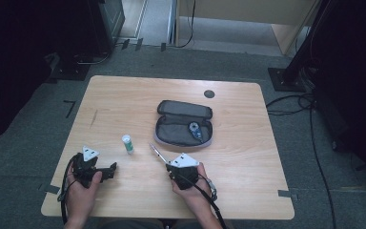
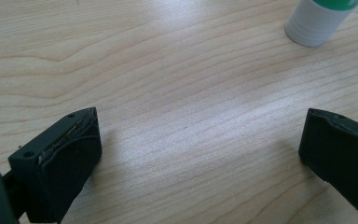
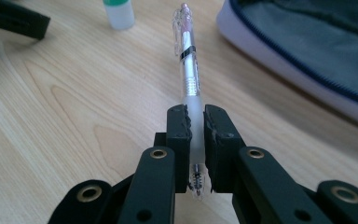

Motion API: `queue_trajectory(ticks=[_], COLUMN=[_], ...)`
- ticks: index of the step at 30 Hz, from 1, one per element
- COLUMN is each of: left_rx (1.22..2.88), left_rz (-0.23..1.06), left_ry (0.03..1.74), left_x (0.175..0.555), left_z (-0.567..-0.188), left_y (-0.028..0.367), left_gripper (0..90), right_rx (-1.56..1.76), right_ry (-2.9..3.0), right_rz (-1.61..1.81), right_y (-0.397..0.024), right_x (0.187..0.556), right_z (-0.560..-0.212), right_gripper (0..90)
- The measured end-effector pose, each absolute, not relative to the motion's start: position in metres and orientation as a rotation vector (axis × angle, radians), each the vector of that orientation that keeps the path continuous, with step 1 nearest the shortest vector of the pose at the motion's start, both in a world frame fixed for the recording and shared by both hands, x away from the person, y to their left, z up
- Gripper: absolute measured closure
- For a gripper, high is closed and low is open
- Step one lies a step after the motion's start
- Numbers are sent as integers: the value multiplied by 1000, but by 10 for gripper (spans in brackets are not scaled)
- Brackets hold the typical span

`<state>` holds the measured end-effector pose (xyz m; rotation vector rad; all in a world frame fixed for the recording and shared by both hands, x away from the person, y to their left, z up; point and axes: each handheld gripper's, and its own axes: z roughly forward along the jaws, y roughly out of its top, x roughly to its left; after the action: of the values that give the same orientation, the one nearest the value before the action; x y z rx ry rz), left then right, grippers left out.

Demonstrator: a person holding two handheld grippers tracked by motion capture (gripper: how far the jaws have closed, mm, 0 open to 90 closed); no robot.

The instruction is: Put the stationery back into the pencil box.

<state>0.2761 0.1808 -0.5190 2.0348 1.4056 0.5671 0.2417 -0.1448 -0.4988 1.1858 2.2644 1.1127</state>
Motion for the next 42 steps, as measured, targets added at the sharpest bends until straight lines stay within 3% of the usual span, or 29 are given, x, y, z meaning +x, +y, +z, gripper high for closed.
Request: queue_trajectory(ticks=[16, 31, 42], left_rx=[2035, 2036, 2035], left_rz=[567, 567, 567], left_ry=[1406, 1405, 1406], left_x=[276, 276, 276], left_z=[-519, -519, -519], left_y=[181, 181, 181], left_gripper=[0, 0, 0], right_rx=[1131, 1137, 1120], right_ry=[2206, 2274, 2335], right_rz=[1085, 1025, 973], right_y=[-184, -194, -193], right_x=[271, 323, 339], right_z=[-457, -473, -479], right_gripper=[817, 815, 815])
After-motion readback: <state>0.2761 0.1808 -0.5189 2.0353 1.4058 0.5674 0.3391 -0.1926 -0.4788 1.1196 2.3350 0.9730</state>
